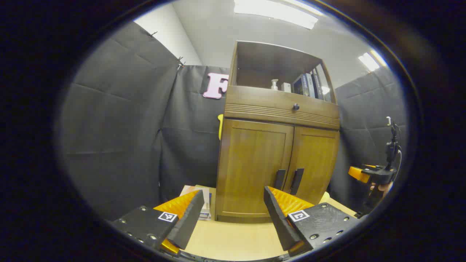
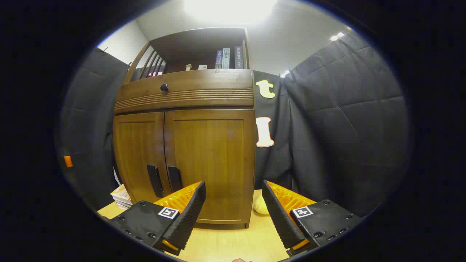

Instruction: Open the right door of the double-door shoe cabinet with the right hand, and open the left door with the left hand.

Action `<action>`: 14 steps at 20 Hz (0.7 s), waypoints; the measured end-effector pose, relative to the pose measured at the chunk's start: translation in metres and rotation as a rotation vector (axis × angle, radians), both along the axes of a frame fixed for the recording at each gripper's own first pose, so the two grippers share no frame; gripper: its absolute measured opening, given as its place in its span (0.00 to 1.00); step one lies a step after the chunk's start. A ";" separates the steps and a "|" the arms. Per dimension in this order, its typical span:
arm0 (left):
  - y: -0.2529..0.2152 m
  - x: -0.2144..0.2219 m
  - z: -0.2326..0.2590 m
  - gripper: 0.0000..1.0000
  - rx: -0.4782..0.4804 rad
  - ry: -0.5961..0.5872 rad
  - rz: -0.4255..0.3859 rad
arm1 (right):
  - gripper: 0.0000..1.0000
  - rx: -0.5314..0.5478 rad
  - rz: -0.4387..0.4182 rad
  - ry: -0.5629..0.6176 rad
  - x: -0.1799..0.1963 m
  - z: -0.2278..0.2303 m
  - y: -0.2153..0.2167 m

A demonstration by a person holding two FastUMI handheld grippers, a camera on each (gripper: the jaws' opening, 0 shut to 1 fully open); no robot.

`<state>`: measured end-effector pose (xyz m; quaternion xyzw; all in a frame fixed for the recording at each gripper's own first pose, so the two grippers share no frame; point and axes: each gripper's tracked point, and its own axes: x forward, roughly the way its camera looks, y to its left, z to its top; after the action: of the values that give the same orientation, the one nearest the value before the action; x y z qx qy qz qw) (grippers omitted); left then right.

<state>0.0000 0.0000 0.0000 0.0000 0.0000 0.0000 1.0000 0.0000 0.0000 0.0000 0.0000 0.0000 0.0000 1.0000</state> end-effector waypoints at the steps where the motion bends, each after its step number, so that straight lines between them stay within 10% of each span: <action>1: 0.000 0.001 0.000 0.94 0.021 -0.001 0.004 | 0.97 0.013 0.004 0.008 -0.004 -0.003 0.002; 14: -0.022 0.011 -0.036 0.94 0.065 0.053 -0.003 | 0.98 0.011 0.049 0.046 -0.017 -0.014 0.019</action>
<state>0.0107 -0.0221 -0.0362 0.0325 0.0264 -0.0013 0.9991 -0.0173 0.0186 -0.0142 0.0053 0.0228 0.0247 0.9994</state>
